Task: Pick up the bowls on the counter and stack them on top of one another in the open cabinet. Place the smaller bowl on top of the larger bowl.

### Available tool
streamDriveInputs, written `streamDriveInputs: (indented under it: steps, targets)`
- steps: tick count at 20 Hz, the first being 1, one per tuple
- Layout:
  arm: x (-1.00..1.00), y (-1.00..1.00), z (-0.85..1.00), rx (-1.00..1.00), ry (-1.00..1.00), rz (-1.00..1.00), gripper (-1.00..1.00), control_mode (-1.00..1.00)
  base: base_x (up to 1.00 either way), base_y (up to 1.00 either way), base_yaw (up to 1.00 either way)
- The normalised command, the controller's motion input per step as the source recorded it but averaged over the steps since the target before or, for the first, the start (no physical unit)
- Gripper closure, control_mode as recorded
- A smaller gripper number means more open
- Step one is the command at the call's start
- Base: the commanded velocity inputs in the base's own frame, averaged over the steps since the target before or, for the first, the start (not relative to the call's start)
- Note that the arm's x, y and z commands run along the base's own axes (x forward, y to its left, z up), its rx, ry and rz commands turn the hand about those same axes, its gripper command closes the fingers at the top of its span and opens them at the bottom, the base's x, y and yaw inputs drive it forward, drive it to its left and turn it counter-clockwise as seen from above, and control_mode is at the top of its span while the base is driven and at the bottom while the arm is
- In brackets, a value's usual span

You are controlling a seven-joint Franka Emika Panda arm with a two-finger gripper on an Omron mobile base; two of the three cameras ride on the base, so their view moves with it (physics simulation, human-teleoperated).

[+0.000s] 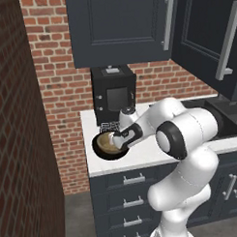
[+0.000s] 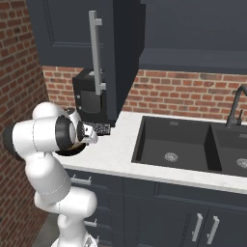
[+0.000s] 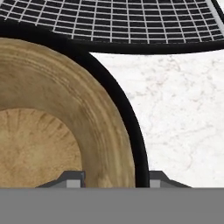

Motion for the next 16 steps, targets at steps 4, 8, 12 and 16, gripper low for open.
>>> streamDriveInputs:
  steps: [4, 8, 12, 16]
  targets:
    - [-0.37, -0.01, 0.62, 0.00, -0.01, 0.00, 1.00, -1.00, 0.00, 0.00, 0.00]
    - [-0.77, -0.37, 0.85, 0.01, -0.05, -0.08, 1.00, -1.00, 0.00, 0.00, 0.00]
    - [-0.88, -0.66, 0.70, 0.06, 0.00, -0.18, 1.00, -1.00, 0.00, 0.00, 0.00]
    - [-0.98, -0.44, 0.71, 0.01, 0.00, -0.12, 1.00, -1.00, 0.00, 0.00, 0.00]
